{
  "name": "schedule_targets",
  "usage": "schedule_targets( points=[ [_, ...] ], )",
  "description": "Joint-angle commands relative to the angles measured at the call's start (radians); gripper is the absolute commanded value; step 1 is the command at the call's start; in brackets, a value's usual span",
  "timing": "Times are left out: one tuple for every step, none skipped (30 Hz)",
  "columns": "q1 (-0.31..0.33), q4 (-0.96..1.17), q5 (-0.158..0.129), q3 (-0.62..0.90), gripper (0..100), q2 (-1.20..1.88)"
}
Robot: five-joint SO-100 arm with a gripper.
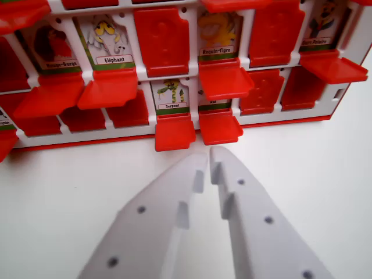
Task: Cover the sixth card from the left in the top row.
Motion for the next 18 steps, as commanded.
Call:
schedule_targets(
  points=[
    [-0.011, -0.018, 0.006, -0.130, 0, -0.012],
    [-0.009, -0.018, 0.006, -0.140, 0, -0.025],
    [-0.005, -0.018, 0.005, -0.150, 0, -0.037],
    [0.000, -0.018, 0.005, -0.163, 0, -0.049],
    [0.005, -0.018, 0.005, -0.176, 0, -0.063],
    [0.011, -0.018, 0.005, -0.189, 0, -0.075],
    [0.015, -0.018, 0.003, -0.199, 0, -0.087],
    [0.018, -0.018, 0.003, -0.207, 0, -0.098],
    [0.021, -0.018, 0.003, -0.213, 0, -0.107],
    [0.023, -0.020, 0.003, -0.219, 0, -0.114],
    [0.023, -0.025, 0.005, -0.222, 0, -0.121],
    [0.025, -0.031, 0.005, -0.224, 0, -0.126],
    [0.026, -0.032, 0.005, -0.227, 0, -0.132],
    [0.028, -0.034, 0.006, -0.233, 0, -0.143],
    [0.029, -0.034, 0.008, -0.242, 0, -0.153],
    [0.029, -0.034, 0.008, -0.250, 0, -0.163],
    [0.031, -0.035, 0.008, -0.261, 0, -0.173],
    [0.031, -0.037, 0.009, -0.273, 0, -0.186]
  ],
)
